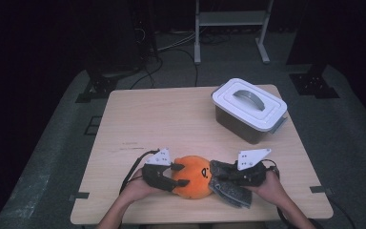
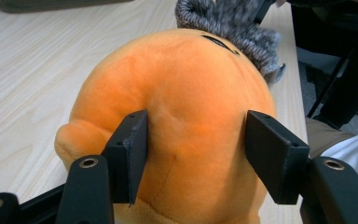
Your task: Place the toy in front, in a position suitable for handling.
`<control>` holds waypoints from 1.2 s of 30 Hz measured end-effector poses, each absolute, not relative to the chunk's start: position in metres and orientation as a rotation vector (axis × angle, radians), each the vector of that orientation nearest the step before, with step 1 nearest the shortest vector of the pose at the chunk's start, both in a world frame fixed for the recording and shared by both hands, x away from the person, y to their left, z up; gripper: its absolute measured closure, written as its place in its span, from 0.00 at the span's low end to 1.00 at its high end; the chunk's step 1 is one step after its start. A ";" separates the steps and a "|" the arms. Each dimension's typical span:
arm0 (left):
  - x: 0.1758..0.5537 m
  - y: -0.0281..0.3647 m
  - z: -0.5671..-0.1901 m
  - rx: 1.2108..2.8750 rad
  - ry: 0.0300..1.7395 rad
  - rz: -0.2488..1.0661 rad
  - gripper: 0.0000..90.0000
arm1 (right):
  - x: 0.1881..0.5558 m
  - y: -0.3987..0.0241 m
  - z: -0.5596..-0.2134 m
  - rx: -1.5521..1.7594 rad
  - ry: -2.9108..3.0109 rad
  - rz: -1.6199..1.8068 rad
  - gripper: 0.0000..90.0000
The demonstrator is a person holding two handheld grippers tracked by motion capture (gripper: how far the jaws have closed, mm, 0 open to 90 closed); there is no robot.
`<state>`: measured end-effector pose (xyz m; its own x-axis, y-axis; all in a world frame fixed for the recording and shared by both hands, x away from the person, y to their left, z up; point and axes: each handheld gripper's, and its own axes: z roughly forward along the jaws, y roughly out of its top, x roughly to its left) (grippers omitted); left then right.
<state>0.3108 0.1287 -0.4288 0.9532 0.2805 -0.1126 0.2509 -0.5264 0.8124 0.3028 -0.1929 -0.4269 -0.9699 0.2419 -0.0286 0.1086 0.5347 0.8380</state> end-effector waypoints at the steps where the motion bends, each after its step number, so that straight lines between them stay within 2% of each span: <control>1: 0.311 0.129 -0.429 2.141 0.376 0.040 0.44 | 0.303 -0.192 -0.425 0.301 2.617 1.435 0.85; 8: 0.311 0.129 -0.430 2.132 0.377 0.033 0.43 | 0.304 -0.173 -0.419 0.229 2.601 1.504 0.84; 17: 0.309 0.126 -0.429 2.144 0.358 0.039 0.43 | 0.311 -0.194 -0.431 0.338 2.647 1.442 0.84; 24: 0.308 0.125 -0.429 2.156 0.322 0.042 0.43 | 0.313 -0.185 -0.417 0.299 2.569 1.589 0.84; 36: 0.304 0.126 -0.427 2.173 0.295 0.050 0.44 | 0.313 -0.190 -0.425 0.312 2.632 1.546 0.84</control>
<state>0.3040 0.1259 -0.4271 0.9705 0.2296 -0.0732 0.1923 -0.5546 0.8096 0.3128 -0.1900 -0.4246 -0.9767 0.2109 0.0395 0.1372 0.4723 0.8707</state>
